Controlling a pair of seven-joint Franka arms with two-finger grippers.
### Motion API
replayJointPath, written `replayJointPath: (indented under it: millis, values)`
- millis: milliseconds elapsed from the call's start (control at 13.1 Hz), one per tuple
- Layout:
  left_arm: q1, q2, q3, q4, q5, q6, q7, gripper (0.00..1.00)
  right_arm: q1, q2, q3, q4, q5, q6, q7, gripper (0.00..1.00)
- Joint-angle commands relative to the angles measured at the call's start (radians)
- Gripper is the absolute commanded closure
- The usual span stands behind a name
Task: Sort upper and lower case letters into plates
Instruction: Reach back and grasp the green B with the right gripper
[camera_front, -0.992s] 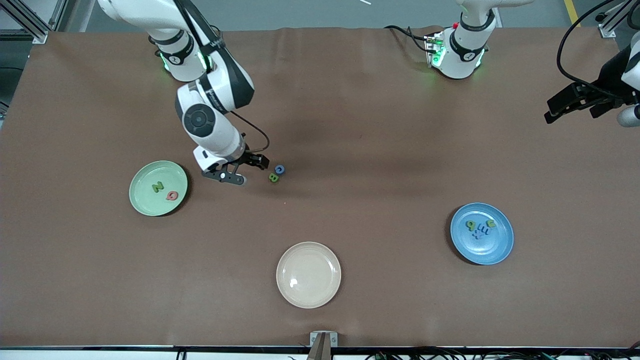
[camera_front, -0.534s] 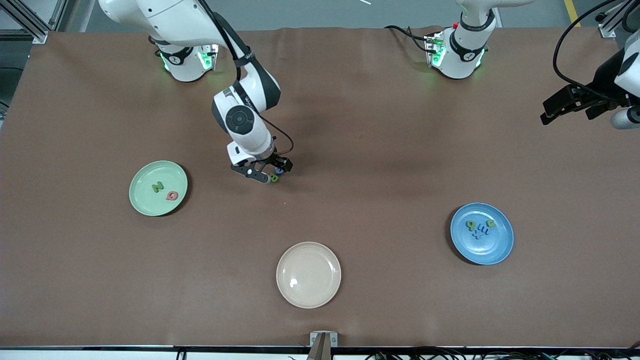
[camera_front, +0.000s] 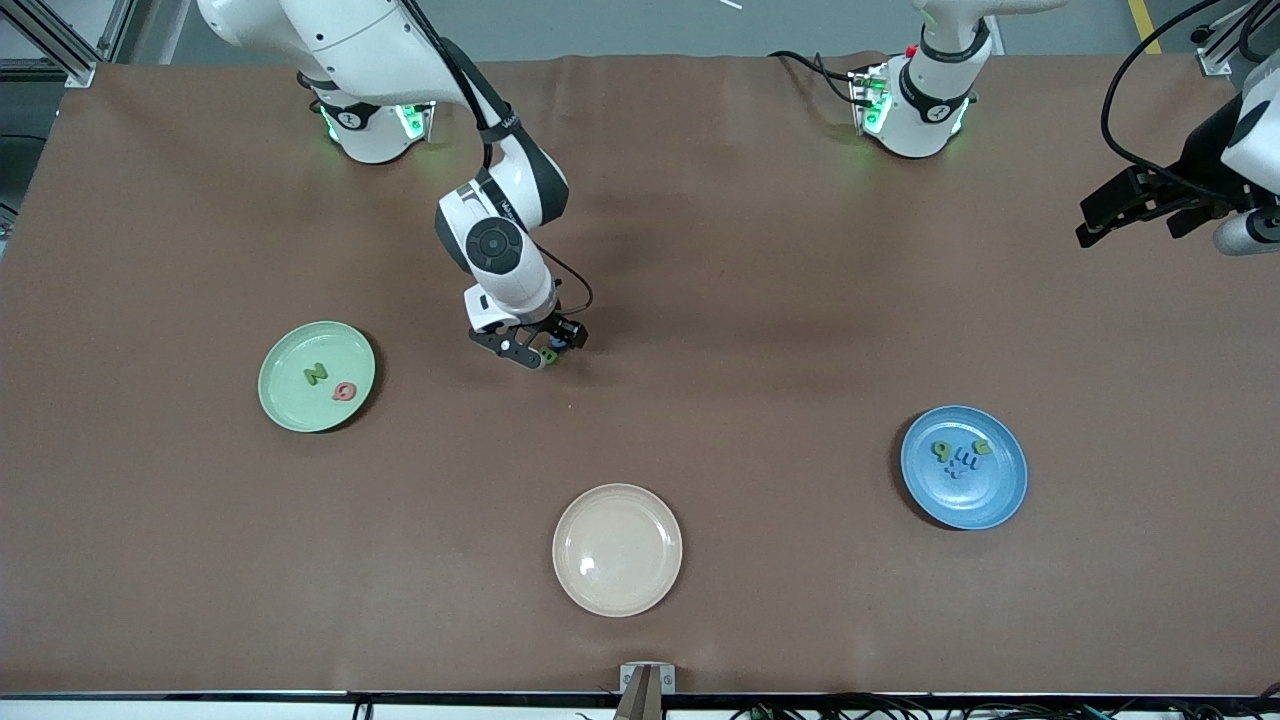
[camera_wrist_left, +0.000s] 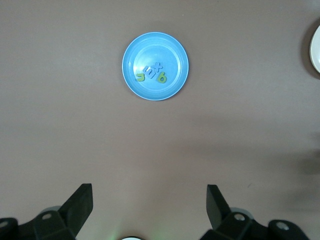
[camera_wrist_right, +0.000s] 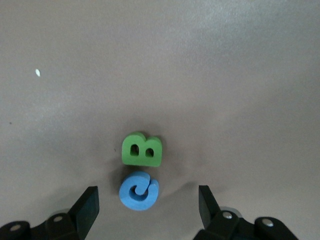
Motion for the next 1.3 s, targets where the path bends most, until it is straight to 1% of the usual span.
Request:
replayJointPath:
  millis: [0,153,305,382,611,840,916,1069,1221]
  values:
    - [-0.001,-0.026,0.000,-0.024,-0.006,0.007,0.023,0.00,0.020,0.049,-0.023,0.044,-0.076,0.004,0.077,0.12]
    - [0.001,-0.026,0.000,-0.022,-0.006,0.007,0.023,0.00,0.019,0.063,-0.023,0.064,-0.125,0.003,0.134,0.13]
    - [-0.001,-0.025,0.000,-0.022,-0.006,0.007,0.023,0.00,0.017,0.065,-0.033,0.070,-0.139,0.000,0.144,0.16]
    - [-0.001,-0.025,0.000,-0.022,-0.006,0.007,0.023,0.00,0.017,0.066,-0.033,0.072,-0.139,0.000,0.144,0.20]
    - [-0.001,-0.025,0.000,-0.021,-0.006,0.007,0.023,0.00,0.016,0.068,-0.033,0.072,-0.139,0.000,0.145,0.39]
    - [-0.001,-0.025,-0.003,-0.019,-0.004,0.009,0.023,0.00,0.015,0.068,-0.033,0.072,-0.139,0.001,0.145,0.54]
    - [-0.001,-0.025,-0.008,-0.019,-0.004,0.009,0.023,0.00,0.015,0.068,-0.033,0.072,-0.139,0.003,0.144,0.60]
    - [-0.001,-0.025,-0.008,-0.019,-0.006,0.012,0.023,0.00,0.015,0.068,-0.033,0.072,-0.139,0.003,0.142,0.76]
    - [0.001,-0.023,-0.008,-0.019,-0.004,0.013,0.023,0.00,0.003,0.066,-0.031,0.072,-0.139,-0.007,0.130,0.84]
